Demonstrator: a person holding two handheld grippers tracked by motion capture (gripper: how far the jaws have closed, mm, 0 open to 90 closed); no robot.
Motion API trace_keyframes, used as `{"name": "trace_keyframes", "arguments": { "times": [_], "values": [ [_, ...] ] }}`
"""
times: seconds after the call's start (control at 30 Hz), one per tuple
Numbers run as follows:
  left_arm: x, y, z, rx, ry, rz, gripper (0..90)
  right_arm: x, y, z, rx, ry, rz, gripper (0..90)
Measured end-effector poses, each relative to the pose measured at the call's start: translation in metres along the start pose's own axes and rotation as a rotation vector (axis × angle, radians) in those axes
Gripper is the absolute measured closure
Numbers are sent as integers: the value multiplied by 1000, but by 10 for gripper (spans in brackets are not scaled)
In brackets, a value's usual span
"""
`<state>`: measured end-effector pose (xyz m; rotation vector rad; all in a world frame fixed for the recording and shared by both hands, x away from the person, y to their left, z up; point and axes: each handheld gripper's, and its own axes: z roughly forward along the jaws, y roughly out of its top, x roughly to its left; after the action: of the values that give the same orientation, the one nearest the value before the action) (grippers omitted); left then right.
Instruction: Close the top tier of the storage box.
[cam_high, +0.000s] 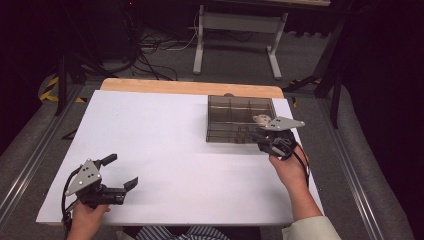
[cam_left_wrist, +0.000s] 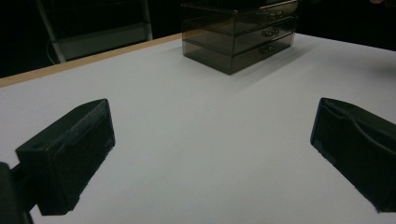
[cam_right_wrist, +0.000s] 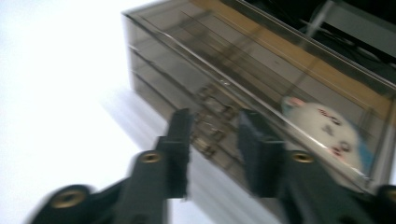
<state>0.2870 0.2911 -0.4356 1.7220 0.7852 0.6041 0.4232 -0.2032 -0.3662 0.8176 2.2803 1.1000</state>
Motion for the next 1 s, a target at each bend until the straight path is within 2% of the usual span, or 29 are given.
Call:
{"name": "trace_keyframes", "arguments": {
  "times": [0.03,0.07,0.1,0.23,0.27,0.33,0.53,0.57,0.63,0.8,0.83,0.93,1.0],
  "values": [
    [0,0,0,-2,0,-5,7,3,-2,-4,-15,16,8,421],
    [0,0,0,-2,0,-5,7,4,-3,-5,-22,27,4,371],
    [0,0,0,-2,1,1,7,4,-3,-5,-22,27,4,371],
    [-1,0,0,0,-1,2,7,11,-7,-11,-41,66,11,151],
    [0,0,0,-1,2,3,7,14,-9,-14,-64,85,12,74],
    [-1,0,0,-3,2,-8,7,17,-11,-16,-93,99,16,15],
    [-1,0,0,0,-1,4,7,25,-20,-20,-131,136,10,0],
    [-1,0,0,-3,1,3,7,27,-24,-23,-157,149,23,0],
    [-1,0,0,-3,1,1,7,29,-29,-24,-173,166,31,0],
    [-2,0,0,-2,-2,-1,7,33,-36,-25,-184,173,24,0],
    [-1,0,-1,-1,-1,2,7,35,-41,-25,-188,192,36,0],
    [-1,0,0,-6,-1,5,7,38,-47,-25,-202,205,37,0],
    [-2,0,0,-2,-3,-1,7,40,-50,-24,-193,200,28,0]
  ]
}}
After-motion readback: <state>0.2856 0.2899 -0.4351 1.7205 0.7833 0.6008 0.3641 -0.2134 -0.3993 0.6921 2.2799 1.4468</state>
